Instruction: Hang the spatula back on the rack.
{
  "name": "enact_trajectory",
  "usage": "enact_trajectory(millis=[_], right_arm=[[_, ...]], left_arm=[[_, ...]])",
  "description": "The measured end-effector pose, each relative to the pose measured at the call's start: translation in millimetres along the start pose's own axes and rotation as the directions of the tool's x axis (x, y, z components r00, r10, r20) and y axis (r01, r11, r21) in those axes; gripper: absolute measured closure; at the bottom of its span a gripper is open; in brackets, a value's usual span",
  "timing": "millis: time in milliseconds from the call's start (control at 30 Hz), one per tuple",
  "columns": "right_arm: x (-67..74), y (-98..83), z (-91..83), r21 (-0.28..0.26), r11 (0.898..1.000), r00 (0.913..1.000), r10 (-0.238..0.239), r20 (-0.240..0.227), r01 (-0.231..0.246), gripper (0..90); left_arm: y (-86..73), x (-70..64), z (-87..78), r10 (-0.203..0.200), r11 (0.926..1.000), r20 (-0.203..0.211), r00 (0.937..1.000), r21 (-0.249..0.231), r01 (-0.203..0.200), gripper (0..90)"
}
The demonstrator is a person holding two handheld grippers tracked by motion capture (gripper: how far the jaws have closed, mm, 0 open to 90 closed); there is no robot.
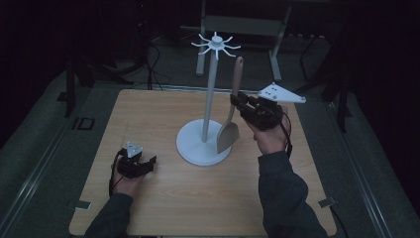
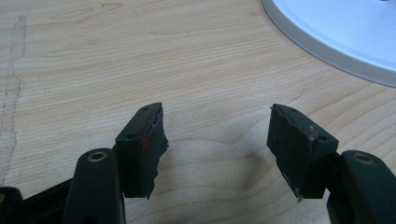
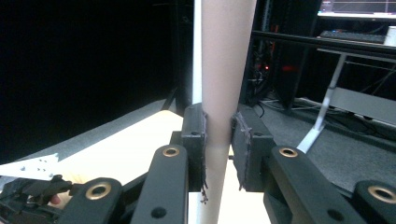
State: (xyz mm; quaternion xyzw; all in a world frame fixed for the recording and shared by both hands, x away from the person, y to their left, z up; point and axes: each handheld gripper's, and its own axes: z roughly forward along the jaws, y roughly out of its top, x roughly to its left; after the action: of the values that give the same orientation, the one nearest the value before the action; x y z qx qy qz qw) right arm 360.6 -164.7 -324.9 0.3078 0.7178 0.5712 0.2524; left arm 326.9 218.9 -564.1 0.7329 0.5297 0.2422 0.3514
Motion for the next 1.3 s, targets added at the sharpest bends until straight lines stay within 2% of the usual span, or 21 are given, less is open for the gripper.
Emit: enact_trajectory(millis=[133, 333, 533, 700, 867, 1300], right_arm=[[0.3, 5.0, 2.4, 0.004, 1.0, 1.0, -0.002, -0.007, 0.002, 75.8], [-3.7, 7.4, 6.9, 0.03, 0.999, 0.9993, 0.032, -0.019, -0.031, 75.8], [-4.9, 8.6, 8.4, 0.036, 0.999, 0.999, 0.033, -0.028, -0.032, 75.8], [-6.4, 12.5, 9.7, 0.048, 0.998, 0.9972, 0.043, -0.061, -0.04, 75.8], [-11.9, 11.7, 13.5, 0.068, 0.996, 0.9915, 0.068, -0.111, -0.061, 75.8], [-7.9, 17.6, 23.1, 0.088, 0.995, 0.9937, 0.061, -0.094, -0.052, 75.7]], left_arm=[[0.0, 0.1, -0.1, 0.0, 1.0, 0.0, 1.0, 0.0, 0.0, 37.0], [-0.2, 0.2, -0.1, -0.007, 1.0, 0.002, 1.0, -0.003, 0.007, 36.9], [0.0, 0.2, 0.2, -0.004, 1.0, 0.0, 1.0, 0.001, 0.004, 36.9], [0.0, 0.1, 0.2, -0.003, 1.0, 0.0, 1.0, 0.001, 0.003, 36.9], [0.0, 0.3, 0.1, -0.005, 1.0, 0.001, 1.0, 0.0, 0.005, 36.9], [-0.1, 0.2, -0.1, -0.003, 1.0, 0.001, 1.0, 0.001, 0.003, 36.9]])
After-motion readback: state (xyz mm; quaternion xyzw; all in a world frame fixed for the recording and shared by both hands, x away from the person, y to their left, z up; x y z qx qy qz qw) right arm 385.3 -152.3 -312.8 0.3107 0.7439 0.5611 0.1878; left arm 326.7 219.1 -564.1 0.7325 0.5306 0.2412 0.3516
